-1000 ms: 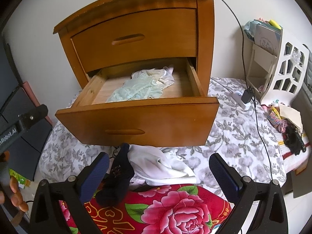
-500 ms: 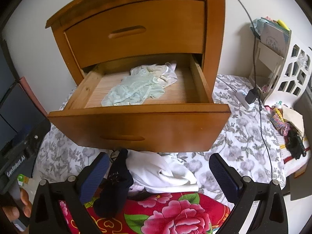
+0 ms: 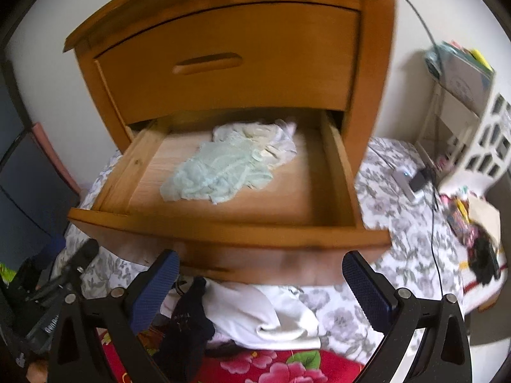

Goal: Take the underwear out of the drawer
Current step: 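Move the right gripper toward the pale green lace cloth in the drawer, then lower the right gripper into the drawer and close it on the lace cloth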

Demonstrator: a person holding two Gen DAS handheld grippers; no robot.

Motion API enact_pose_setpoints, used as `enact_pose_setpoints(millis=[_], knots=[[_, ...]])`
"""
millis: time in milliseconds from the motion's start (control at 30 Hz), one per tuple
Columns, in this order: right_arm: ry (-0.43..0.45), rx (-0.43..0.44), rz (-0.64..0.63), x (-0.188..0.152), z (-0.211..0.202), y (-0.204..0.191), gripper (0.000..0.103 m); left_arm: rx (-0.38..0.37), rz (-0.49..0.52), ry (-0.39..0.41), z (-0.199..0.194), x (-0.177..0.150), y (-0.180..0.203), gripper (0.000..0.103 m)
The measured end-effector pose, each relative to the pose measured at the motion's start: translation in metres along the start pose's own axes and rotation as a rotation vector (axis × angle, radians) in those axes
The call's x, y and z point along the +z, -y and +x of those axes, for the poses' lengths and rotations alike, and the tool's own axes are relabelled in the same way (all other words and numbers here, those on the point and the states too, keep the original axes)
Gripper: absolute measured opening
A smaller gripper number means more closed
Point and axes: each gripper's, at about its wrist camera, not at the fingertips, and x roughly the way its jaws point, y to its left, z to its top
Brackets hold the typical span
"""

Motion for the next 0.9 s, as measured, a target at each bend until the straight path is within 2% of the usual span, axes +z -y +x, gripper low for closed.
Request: enact_pose_setpoints(millis=[200, 367, 533, 700, 900], knots=[[-0.021, 0.083, -0.027, 0.023, 0.009, -0.006, 0.103, -0.021, -0.014, 0.001, 0.007, -0.002, -0.006, 0.082], [-0.006, 0.072, -0.076, 0.052, 0.008, -0.006, 0.103, -0.016, -0.035, 0.011, 0.011, -0.002, -0.015, 0.082], [-0.033, 0.063, -0.111, 0.098, 0.016, -0.009, 0.103, -0.023, -0.051, 0.009, 0.015, -0.003, -0.02, 0.082], [-0.114, 0.076, -0.145, 0.13, 0.042, -0.027, 0.103, -0.041, -0.074, 0.004, 0.016, -0.004, -0.024, 0.082], [-0.257, 0.094, -0.207, 0.134, 0.089, -0.054, 0.096, -0.049, -0.137, -0.009, 0.019, -0.005, -0.035, 0.082]])
